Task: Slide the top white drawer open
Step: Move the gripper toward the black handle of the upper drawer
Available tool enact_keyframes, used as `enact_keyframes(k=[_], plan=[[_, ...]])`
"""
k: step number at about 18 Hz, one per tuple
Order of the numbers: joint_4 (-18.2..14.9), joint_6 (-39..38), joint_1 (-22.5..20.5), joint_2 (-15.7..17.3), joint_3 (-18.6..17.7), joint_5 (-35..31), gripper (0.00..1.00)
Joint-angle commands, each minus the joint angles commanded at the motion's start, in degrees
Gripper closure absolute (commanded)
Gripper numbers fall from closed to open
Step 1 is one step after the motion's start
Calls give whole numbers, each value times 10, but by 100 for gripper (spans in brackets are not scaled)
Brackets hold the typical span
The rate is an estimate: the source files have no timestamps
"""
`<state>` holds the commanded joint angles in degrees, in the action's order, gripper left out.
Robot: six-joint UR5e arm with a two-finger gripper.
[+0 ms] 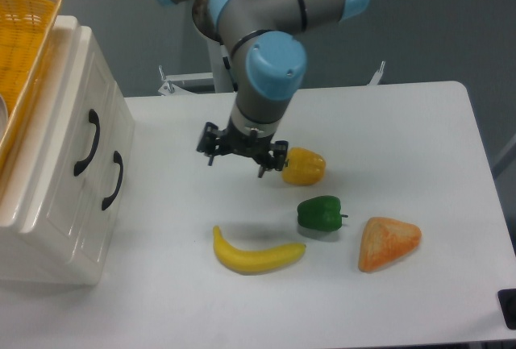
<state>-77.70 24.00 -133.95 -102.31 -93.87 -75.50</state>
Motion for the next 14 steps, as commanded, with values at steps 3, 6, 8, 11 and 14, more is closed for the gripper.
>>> enact_keyframes(k=[3,6,8,11,14], plan=[[0,-23,25,1,0,0,0],[-1,-23,39,0,0,3,0],[-2,-25,47,1,0,11,0],[-4,-41,55,3,3,24,0],[-4,-51,64,7,14,36,0]])
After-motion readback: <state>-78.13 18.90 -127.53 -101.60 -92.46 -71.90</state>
